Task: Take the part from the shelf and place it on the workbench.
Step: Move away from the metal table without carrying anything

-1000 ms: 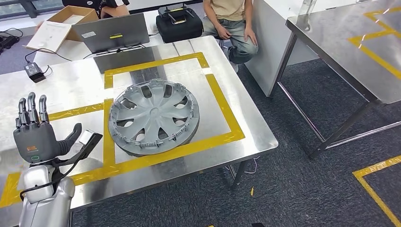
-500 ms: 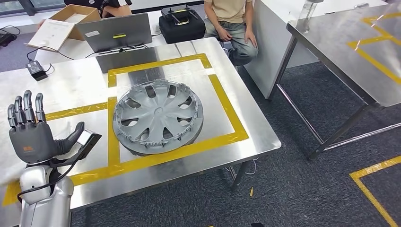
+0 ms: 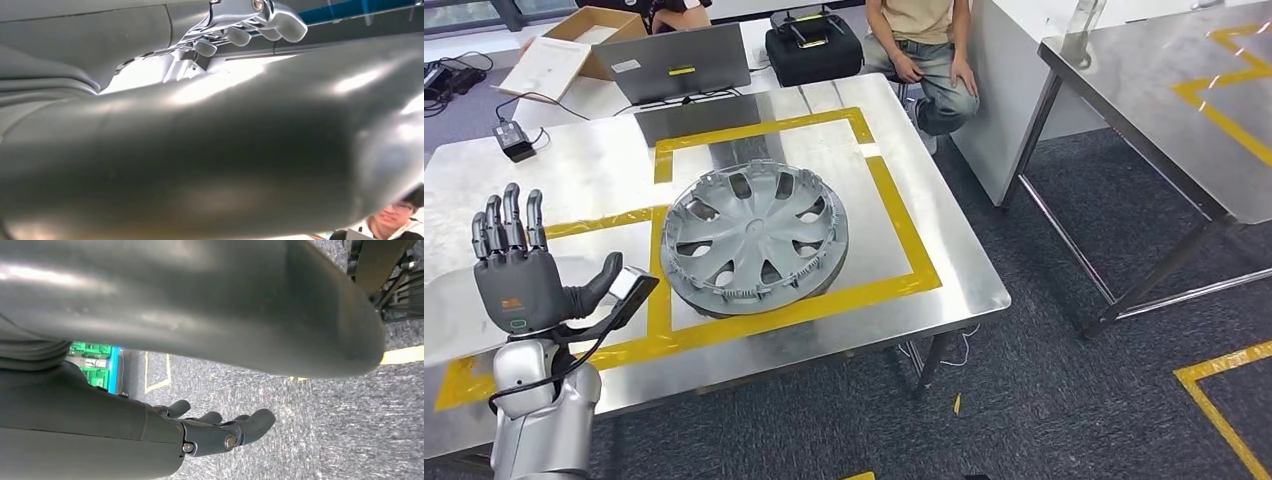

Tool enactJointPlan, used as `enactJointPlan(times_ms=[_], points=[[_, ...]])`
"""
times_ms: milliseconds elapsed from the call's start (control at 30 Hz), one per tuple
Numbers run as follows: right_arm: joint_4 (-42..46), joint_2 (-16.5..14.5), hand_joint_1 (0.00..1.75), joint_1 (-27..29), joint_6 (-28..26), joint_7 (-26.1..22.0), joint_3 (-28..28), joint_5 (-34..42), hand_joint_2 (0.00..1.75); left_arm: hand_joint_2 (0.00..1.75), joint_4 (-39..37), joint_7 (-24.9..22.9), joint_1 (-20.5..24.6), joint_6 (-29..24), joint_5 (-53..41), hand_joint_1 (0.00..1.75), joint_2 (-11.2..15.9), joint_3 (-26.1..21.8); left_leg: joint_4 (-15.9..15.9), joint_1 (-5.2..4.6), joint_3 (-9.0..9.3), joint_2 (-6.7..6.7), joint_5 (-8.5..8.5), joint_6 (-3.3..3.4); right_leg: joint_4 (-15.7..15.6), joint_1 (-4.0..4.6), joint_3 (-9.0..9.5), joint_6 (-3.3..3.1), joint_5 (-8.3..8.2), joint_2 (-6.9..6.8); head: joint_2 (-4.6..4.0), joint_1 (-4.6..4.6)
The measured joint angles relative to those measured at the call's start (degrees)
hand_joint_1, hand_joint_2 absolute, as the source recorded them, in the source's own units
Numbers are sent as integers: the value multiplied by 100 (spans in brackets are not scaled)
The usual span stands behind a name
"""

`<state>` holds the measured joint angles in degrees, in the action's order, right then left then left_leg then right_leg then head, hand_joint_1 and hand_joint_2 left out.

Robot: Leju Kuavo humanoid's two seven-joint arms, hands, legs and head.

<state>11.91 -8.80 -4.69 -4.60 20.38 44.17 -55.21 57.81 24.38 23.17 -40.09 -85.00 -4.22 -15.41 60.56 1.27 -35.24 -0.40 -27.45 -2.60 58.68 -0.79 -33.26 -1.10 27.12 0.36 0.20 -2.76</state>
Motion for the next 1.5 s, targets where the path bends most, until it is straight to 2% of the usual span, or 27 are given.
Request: enactJointPlan(times_ms=[100,167,200,267,333,467,533,600,633,667,700,733,800,833,867,967,1033,1100,1133,1167,1200,1267,1300,1367,1400,1467,1500], points=[[0,-1,0,-3,2,1,2,0,0,0,-32,-1,15,-1,-33,0,-3,-3,961,1,-323,12,-616,-33,-17,5,-86,-71,-81,-18,0,-10],[0,-1,0,-2,3,2,5,0,0,0,-61,-1,9,0,-31,0,-4,-4,1297,2,-371,12,-707,-47,-3,10,-154,-64,-122,-25,0,-8],[0,-1,0,-2,3,1,6,-1,0,0,-69,-1,8,-1,-21,0,-4,-4,1157,5,-246,13,-592,-50,13,7,-183,-54,-137,-27,0,-10],[0,-4,0,-3,3,1,7,-8,0,0,-72,8,13,-2,3,0,-4,-5,464,13,183,11,-307,-51,48,-2,-233,-17,-161,-26,0,-20],[0,-7,0,-9,2,0,7,-20,0,0,-65,28,8,-2,19,0,-4,-12,-53,-5,469,-10,-205,-26,76,8,-283,49,-204,-20,0,-34],[0,-8,0,-8,3,0,11,-41,0,0,-51,47,-28,-4,45,0,-8,-48,-132,-21,405,-28,-130,138,81,17,-353,193,-270,-12,0,-70],[0,-7,0,-11,3,-1,15,-47,0,0,-37,60,-26,-4,51,0,-12,-68,-145,-10,319,-13,-49,253,431,5,-498,246,44,-17,0,-104],[0,-7,0,-15,8,0,19,-51,0,0,-26,82,-33,-4,59,0,-12,-86,-139,-36,205,-4,35,323,1172,4,-743,278,524,-17,0,-148],[0,-7,0,-16,12,0,21,-52,0,0,-26,91,-40,-4,62,0,-13,-96,-135,-55,145,-2,79,342,1497,8,-828,277,674,-18,0,-158],[0,-7,0,-15,17,1,25,-52,0,0,-26,95,-46,-4,63,0,-12,-105,-130,-77,85,-2,124,356,1664,15,-832,263,718,-18,0,-163],[0,-8,0,-17,21,2,29,-52,0,0,-26,98,-50,-4,63,0,-11,-114,-127,-101,29,-4,169,365,1598,33,-719,229,649,-17,0,-167],[0,-8,0,-20,24,2,33,-52,0,0,-24,99,-53,-4,63,0,-9,-119,-126,-127,-22,-7,213,372,1312,60,-491,173,508,-16,0,-171],[1,-5,0,-40,27,1,40,-53,0,0,-8,100,-53,-4,63,0,-6,-127,-130,-168,-97,-8,301,368,467,132,69,14,328,-31,0,-174],[2,-3,0,-49,28,0,42,-53,0,0,1,99,-52,-4,63,0,-4,-134,-140,-169,-115,-3,343,348,165,166,251,-38,286,-46,0,-173],[2,-2,0,-56,31,-1,43,-53,0,0,8,99,-53,-4,63,0,-2,-140,-151,-155,-126,3,385,320,-3,194,333,-73,284,-59,0,-179],[2,-14,0,-59,36,0,49,-52,0,0,11,100,-62,-4,63,0,10,-153,-198,-137,-151,4,485,219,-146,201,299,-107,102,-86,0,-212],[2,-28,0,-68,35,0,54,-52,0,0,13,101,-65,-5,63,0,34,-162,-1,-149,-245,-2,205,160,-262,145,229,-143,-70,-112,0,-207],[2,-36,0,-71,34,-1,60,-51,0,0,10,102,-73,-5,65,0,59,-183,595,-118,-400,3,-354,92,-287,116,86,-153,-215,-118,0,-195],[2,-39,0,-66,34,-1,64,-50,0,0,8,102,-83,-5,68,0,69,-195,931,-96,-451,4,-544,52,-279,104,-7,-139,-283,-120,0,-193],[2,-43,0,-61,34,0,69,-50,0,0,5,102,-95,-5,71,0,78,-204,1172,-72,-450,5,-598,13,-265,88,-104,-120,-347,-123,0,-192],[2,-48,0,-57,34,0,72,-53,0,0,5,103,-105,-4,74,0,86,-209,1257,-48,-380,6,-520,-26,-245,67,-204,-96,-409,-129,0,-192],[2,-50,0,-58,34,0,76,-63,0,0,7,114,-110,-4,79,0,98,-211,870,12,24,7,-226,-113,-160,13,-410,-24,-514,-138,0,-191],[3,-50,0,-59,31,0,76,-68,0,0,8,122,-108,-5,80,0,101,-211,488,19,312,1,-209,-149,-103,-5,-505,23,-558,-138,0,-177],[5,-52,0,-58,16,0,77,-76,0,0,13,130,-112,-7,77,0,103,-211,-76,13,679,-10,-339,-92,-18,-5,-612,108,-642,-128,0,-154],[7,-55,0,-55,9,1,78,-79,0,0,15,127,-114,-8,72,0,104,-211,-165,-11,714,-13,-402,-20,-12,-2,-629,144,-687,-122,0,-142],[5,-60,0,-44,1,-5,85,-83,0,0,10,113,-114,-9,61,0,104,-211,-151,-14,623,4,-352,133,-17,-14,-641,213,-743,-113,0,-133],[5,-60,0,-37,2,-14,90,-85,0,0,5,104,-113,-9,60,0,104,-213,-143,-16,570,14,-299,202,42,-29,-675,245,-642,-108,0,-133]])
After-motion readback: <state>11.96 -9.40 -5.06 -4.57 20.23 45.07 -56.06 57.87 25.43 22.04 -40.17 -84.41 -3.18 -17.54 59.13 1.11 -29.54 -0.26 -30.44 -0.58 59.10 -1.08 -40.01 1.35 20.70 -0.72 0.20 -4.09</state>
